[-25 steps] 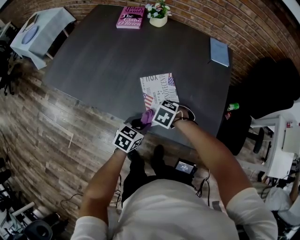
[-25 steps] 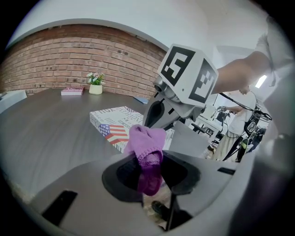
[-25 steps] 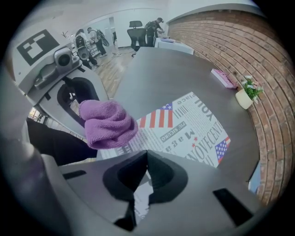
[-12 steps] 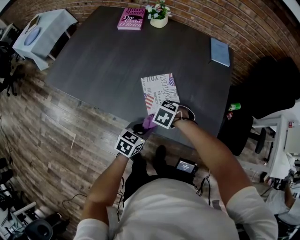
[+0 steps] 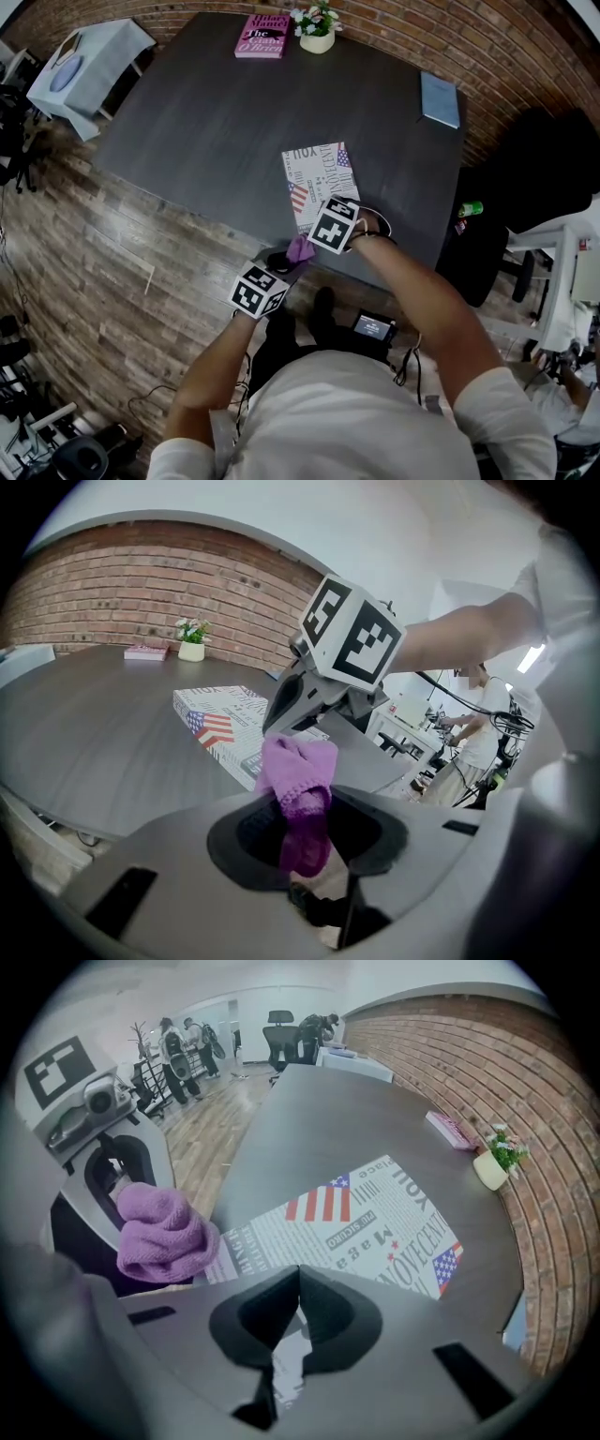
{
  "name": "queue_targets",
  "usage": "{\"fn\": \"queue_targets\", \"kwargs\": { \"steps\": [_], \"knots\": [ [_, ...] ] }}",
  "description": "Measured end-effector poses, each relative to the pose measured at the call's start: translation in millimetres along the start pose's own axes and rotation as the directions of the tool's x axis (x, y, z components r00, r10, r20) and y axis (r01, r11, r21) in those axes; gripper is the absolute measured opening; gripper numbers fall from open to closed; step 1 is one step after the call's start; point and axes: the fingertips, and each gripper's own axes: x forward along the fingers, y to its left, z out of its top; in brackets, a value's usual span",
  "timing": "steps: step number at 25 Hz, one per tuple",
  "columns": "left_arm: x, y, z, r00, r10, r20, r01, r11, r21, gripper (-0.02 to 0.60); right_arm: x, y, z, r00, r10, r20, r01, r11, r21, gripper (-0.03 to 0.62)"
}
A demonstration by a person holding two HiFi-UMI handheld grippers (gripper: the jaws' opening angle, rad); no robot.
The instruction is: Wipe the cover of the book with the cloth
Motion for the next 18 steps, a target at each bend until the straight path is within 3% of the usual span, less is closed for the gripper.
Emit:
{"fn": "queue_targets", "kwargs": {
  "steps": [7,13,14,16,18],
  "knots": [
    [-9,-20,-4,0.999,-0.044,0.03,0.045,0.998,-0.034,0.115,-3,0,-2,0.998,-0.023,0.05,0.022,0.999,0.032,0.015],
    [-22,-32,7,0.995,-0.06,0.08,0.064,0.997,-0.052,0.115,-15,12,-10,0.995,0.001,0.095,-0.01,0.996,0.093,0.018],
    [-24,-33,9,0.994,-0.059,0.089,0.064,0.996,-0.057,0.115,-19,12,-11,0.994,-0.001,0.108,-0.011,0.994,0.11,0.027],
    [-28,-34,13,0.993,-0.055,0.107,0.062,0.996,-0.065,0.115,-27,12,-12,0.99,-0.001,0.138,-0.019,0.989,0.148,0.119],
    [-32,-34,19,0.991,-0.048,0.125,0.057,0.996,-0.073,0.115,-36,11,-12,0.986,-0.006,0.168,-0.025,0.983,0.18,0.127]
  ]
}}
